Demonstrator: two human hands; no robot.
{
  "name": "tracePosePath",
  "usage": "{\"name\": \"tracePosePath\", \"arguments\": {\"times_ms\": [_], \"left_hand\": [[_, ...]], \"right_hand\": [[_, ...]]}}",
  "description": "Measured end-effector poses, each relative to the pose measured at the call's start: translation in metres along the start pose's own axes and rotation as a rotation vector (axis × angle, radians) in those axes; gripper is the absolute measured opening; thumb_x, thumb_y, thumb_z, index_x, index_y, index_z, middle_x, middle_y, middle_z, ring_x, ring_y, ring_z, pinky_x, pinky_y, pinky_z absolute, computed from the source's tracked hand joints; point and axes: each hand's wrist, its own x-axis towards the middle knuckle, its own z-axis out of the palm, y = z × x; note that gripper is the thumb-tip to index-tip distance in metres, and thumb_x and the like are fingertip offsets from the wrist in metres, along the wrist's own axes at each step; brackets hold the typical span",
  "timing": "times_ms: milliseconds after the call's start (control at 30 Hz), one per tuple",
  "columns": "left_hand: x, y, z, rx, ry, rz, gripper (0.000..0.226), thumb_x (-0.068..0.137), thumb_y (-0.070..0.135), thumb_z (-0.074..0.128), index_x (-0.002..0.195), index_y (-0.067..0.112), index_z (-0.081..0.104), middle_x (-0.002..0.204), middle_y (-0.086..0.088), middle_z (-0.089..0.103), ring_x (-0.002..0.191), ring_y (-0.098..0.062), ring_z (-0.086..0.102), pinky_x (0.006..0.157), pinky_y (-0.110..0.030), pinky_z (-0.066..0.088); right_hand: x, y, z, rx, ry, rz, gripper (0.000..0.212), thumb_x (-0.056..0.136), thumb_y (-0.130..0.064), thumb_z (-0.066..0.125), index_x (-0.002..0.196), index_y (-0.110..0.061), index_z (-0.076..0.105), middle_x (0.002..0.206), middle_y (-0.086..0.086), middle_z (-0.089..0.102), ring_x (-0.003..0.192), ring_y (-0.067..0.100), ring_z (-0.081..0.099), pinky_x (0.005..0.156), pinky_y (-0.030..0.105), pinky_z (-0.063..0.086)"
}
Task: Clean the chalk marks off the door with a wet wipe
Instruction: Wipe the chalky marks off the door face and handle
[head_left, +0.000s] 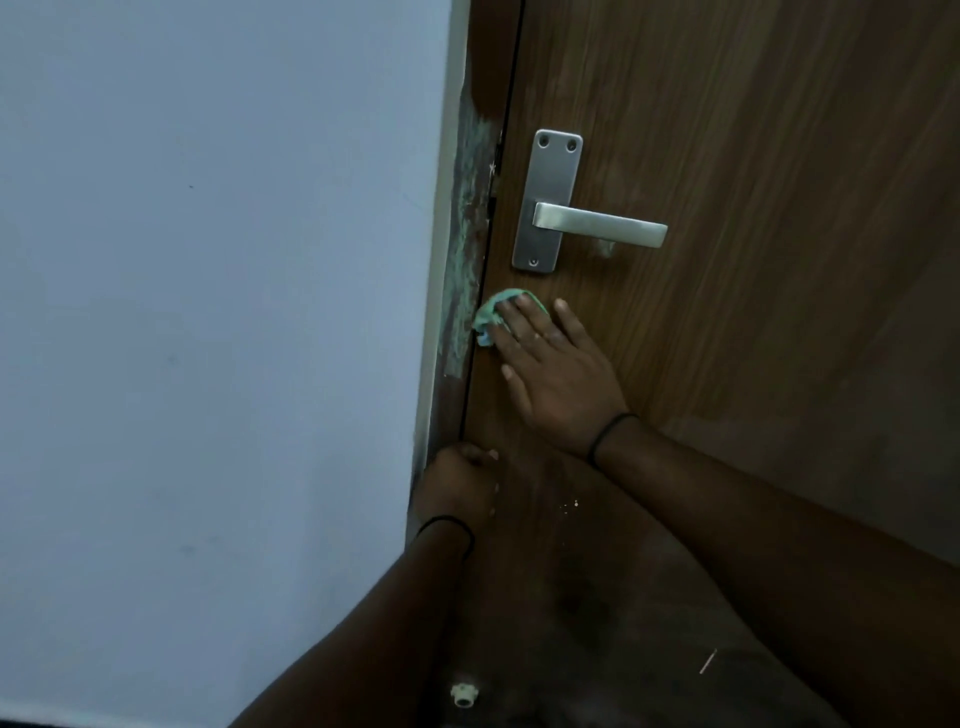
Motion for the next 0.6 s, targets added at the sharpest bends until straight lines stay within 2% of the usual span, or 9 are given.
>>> {"name": "tracePosePath", "arguments": {"times_ms": [100,167,233,300,367,433,533,600], "left_hand": [[-0.008,0.010,-0.004,0.098,-0.045,0.073,0.027,0.071,0.040,0.051,0.085,0.027,0.069,0.086,0.005,0.073,0.079,-0.022,0.071,0.073,-0.032,0.057],[-0.010,0.008,-0.009,0.220,-0.026,0.146,0.024,0.079,0.036,0.050,0.092,0.025,0.068,0.097,0.003,0.072,0.089,-0.022,0.069,0.072,-0.026,0.048],[-0.010,0.001,-0.011,0.273,-0.017,0.178,0.024,0.085,0.034,0.050,0.102,0.026,0.064,0.109,-0.002,0.071,0.098,-0.025,0.066,0.074,-0.025,0.042],[-0.013,-0.004,-0.011,0.322,-0.033,0.184,0.033,0.083,0.040,0.048,0.108,0.024,0.062,0.112,-0.005,0.070,0.100,-0.028,0.066,0.076,-0.026,0.044],[-0.013,-0.008,-0.008,0.367,-0.064,0.182,0.038,0.085,0.044,0.046,0.110,0.021,0.062,0.111,-0.007,0.070,0.099,-0.030,0.066,0.083,-0.033,0.052],[-0.013,-0.012,-0.007,0.403,-0.091,0.183,0.033,0.092,0.041,0.048,0.108,0.017,0.064,0.108,-0.009,0.071,0.097,-0.030,0.067,0.084,-0.038,0.054],[-0.009,-0.021,-0.008,0.440,-0.113,0.190,0.028,0.094,0.033,0.050,0.102,0.012,0.066,0.106,-0.011,0.071,0.095,-0.030,0.067,0.077,-0.031,0.051],[-0.009,-0.027,-0.009,0.449,-0.108,0.181,0.026,0.095,0.031,0.049,0.101,0.012,0.066,0.107,-0.011,0.070,0.097,-0.030,0.067,0.081,-0.033,0.053]], "right_hand": [[0.000,-0.026,0.002,0.024,-0.093,-0.068,0.054,0.097,-0.033,0.032,0.148,-0.014,0.034,0.157,0.006,0.030,0.148,0.021,0.018,0.122,0.044,0.009],[-0.019,-0.029,0.006,-0.001,-0.149,-0.145,0.053,0.098,-0.032,0.034,0.148,-0.014,0.036,0.156,0.005,0.031,0.148,0.020,0.020,0.122,0.044,0.010],[-0.022,-0.024,0.006,-0.018,-0.120,-0.144,0.052,0.098,-0.031,0.036,0.147,-0.014,0.039,0.155,0.005,0.035,0.147,0.019,0.023,0.121,0.044,0.013],[-0.005,-0.030,0.005,-0.010,-0.065,-0.082,0.052,0.098,-0.031,0.035,0.146,-0.013,0.039,0.155,0.006,0.034,0.147,0.020,0.023,0.121,0.044,0.014],[0.009,-0.046,0.004,0.023,-0.065,-0.036,0.054,0.098,-0.032,0.032,0.147,-0.010,0.037,0.156,0.009,0.030,0.148,0.022,0.019,0.122,0.043,0.011],[0.006,-0.057,0.011,0.030,-0.112,-0.091,0.054,0.098,-0.033,0.032,0.146,-0.009,0.038,0.156,0.010,0.029,0.148,0.024,0.017,0.122,0.043,0.008],[-0.005,-0.040,0.010,-0.041,-0.150,-0.268,0.054,0.100,-0.034,0.029,0.149,-0.010,0.032,0.157,0.009,0.026,0.149,0.022,0.016,0.122,0.044,0.005],[0.009,-0.031,0.004,-0.057,-0.072,-0.210,0.054,0.101,-0.034,0.029,0.149,-0.010,0.032,0.157,0.009,0.028,0.148,0.022,0.018,0.122,0.044,0.009]]}}
